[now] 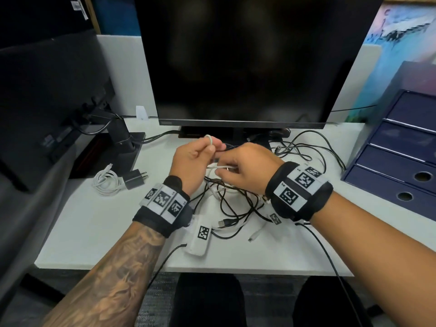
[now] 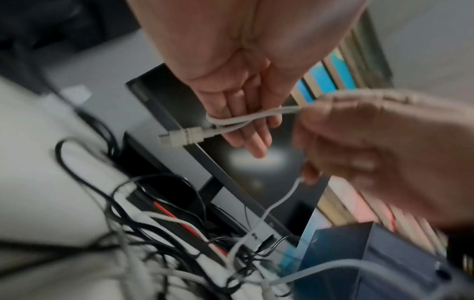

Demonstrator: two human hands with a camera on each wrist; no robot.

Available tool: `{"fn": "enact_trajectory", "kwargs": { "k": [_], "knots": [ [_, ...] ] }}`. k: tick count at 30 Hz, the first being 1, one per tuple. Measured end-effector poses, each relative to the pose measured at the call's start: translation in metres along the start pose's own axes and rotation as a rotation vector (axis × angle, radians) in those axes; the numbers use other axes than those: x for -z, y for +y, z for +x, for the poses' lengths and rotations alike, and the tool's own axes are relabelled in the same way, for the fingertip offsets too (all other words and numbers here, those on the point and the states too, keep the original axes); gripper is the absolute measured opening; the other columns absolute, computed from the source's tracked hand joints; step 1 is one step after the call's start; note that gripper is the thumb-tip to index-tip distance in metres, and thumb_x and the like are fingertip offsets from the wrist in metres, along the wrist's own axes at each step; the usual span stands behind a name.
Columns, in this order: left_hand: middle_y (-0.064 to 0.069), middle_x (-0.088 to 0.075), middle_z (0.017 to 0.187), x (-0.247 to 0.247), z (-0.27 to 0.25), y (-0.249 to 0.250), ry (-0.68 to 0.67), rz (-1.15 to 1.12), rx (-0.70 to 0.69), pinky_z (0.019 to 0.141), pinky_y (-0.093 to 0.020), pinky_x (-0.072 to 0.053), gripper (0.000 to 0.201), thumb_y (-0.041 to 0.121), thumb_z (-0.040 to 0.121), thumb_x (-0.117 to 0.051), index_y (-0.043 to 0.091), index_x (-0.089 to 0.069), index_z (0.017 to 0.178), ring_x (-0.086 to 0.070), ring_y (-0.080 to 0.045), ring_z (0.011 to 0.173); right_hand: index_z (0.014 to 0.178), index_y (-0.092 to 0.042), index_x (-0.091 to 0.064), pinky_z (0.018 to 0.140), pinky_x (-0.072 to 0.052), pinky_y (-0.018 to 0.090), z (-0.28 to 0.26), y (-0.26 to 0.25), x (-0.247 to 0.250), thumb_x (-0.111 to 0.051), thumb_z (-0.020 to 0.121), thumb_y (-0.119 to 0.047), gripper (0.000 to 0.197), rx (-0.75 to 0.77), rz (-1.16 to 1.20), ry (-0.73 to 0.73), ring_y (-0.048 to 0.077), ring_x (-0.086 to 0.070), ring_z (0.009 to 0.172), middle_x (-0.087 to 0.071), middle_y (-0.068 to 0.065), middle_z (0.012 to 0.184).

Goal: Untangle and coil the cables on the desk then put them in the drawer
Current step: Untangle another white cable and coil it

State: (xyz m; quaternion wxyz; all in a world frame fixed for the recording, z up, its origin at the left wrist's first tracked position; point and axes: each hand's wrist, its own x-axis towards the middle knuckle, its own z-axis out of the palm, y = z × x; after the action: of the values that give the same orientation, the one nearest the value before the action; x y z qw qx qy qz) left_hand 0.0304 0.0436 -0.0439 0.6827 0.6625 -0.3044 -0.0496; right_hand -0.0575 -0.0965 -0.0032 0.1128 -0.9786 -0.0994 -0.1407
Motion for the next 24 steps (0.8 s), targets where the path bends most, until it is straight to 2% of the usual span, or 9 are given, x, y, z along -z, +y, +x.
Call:
{"fn": "enact_trajectory", "kwargs": {
  "k": [3,5,8,11,13,16,21,22,24],
  "knots": [
    [0.002,-0.064,0.07,-0.001,-0.003,0.005,-0.09,0.141,0.011,0.059,-0.016,-0.045,0.027,0.007,0.102,-0.048,0.015,-0.071,0.09,-0.058,-0.006,0.061,0.084,-0.03,-0.073,0.054,-0.038,0.025,0.005,0.004,0.014,-0.064,0.089,-0.034,0.01,0.012,0.0,0.056,0.003,-0.048,0.053,-0.05,-0.011,0.054],
    [-0.002,-0.056,0.059,-0.001,-0.004,0.012,-0.117,0.127,0.076,0.051,-0.018,-0.036,0.033,0.012,0.102,-0.043,0.013,-0.065,0.077,-0.048,-0.01,0.052,0.086,-0.032,-0.073,0.059,-0.046,0.029,0.011,0.008,0.021,-0.066,0.09,-0.038,0.01,0.036,-0.016,0.074,0.004,-0.054,0.062,-0.059,-0.013,0.065],
    [-0.006,-0.047,0.058,0.001,-0.002,0.02,-0.158,0.069,0.145,0.055,-0.029,-0.031,0.034,0.016,0.097,-0.038,0.01,-0.054,0.068,-0.038,-0.019,0.058,0.092,-0.034,-0.076,0.066,-0.051,0.032,0.017,0.011,0.024,-0.07,0.089,-0.042,0.011,0.089,-0.007,0.12,0.007,-0.059,0.074,-0.063,-0.013,0.08],
    [-0.008,-0.044,0.058,0.009,0.002,0.019,-0.2,-0.02,0.205,0.057,-0.033,-0.031,0.03,0.027,0.085,-0.044,0.008,-0.062,0.071,-0.035,-0.021,0.058,0.098,-0.028,-0.076,0.067,-0.051,0.031,0.019,0.013,0.025,-0.073,0.087,-0.038,0.015,0.094,0.033,0.215,0.008,-0.06,0.074,-0.063,-0.012,0.083],
    [-0.004,-0.045,0.055,0.013,0.003,0.017,-0.227,-0.06,0.218,0.055,-0.03,-0.032,0.032,0.026,0.086,-0.045,0.005,-0.069,0.079,-0.034,-0.018,0.054,0.099,-0.021,-0.076,0.067,-0.049,0.022,0.02,0.016,0.024,-0.076,0.087,-0.032,0.016,0.098,0.076,0.297,0.004,-0.059,0.073,-0.064,-0.011,0.083],
    [-0.001,-0.042,0.053,0.014,0.004,0.017,-0.242,-0.153,0.217,0.052,-0.026,-0.03,0.03,0.018,0.093,-0.044,0.004,-0.067,0.081,-0.03,-0.014,0.049,0.093,-0.019,-0.077,0.063,-0.038,0.01,0.023,0.021,0.02,-0.075,0.089,-0.027,0.009,0.107,0.116,0.342,-0.001,-0.052,0.066,-0.058,-0.013,0.08],
    [0.002,-0.033,0.053,0.011,0.004,0.026,-0.283,-0.508,0.276,0.053,-0.027,-0.028,0.029,0.017,0.098,-0.036,0.009,-0.057,0.08,-0.024,-0.013,0.05,0.105,-0.016,-0.077,0.078,-0.052,0.023,0.027,0.022,-0.001,-0.06,0.1,-0.022,0.018,0.007,0.481,0.355,0.007,-0.065,0.083,-0.07,-0.009,0.091],
    [0.003,-0.033,0.053,0.01,0.003,0.028,-0.285,-0.584,0.293,0.054,-0.027,-0.028,0.028,0.017,0.098,-0.035,0.009,-0.055,0.08,-0.024,-0.013,0.049,0.106,-0.013,-0.076,0.078,-0.052,0.023,0.027,0.02,-0.006,-0.056,0.102,-0.021,0.022,-0.029,0.574,0.351,0.005,-0.066,0.083,-0.071,-0.009,0.09],
    [0.003,-0.033,0.054,0.009,0.004,0.03,-0.272,-0.735,0.314,0.055,-0.027,-0.031,0.026,0.019,0.096,-0.033,0.01,-0.052,0.08,-0.024,-0.012,0.05,0.099,-0.008,-0.073,0.068,-0.048,0.023,0.026,0.017,-0.016,-0.05,0.105,-0.023,0.029,-0.109,0.679,0.321,0.002,-0.059,0.069,-0.067,-0.008,0.079]
  ]
}}
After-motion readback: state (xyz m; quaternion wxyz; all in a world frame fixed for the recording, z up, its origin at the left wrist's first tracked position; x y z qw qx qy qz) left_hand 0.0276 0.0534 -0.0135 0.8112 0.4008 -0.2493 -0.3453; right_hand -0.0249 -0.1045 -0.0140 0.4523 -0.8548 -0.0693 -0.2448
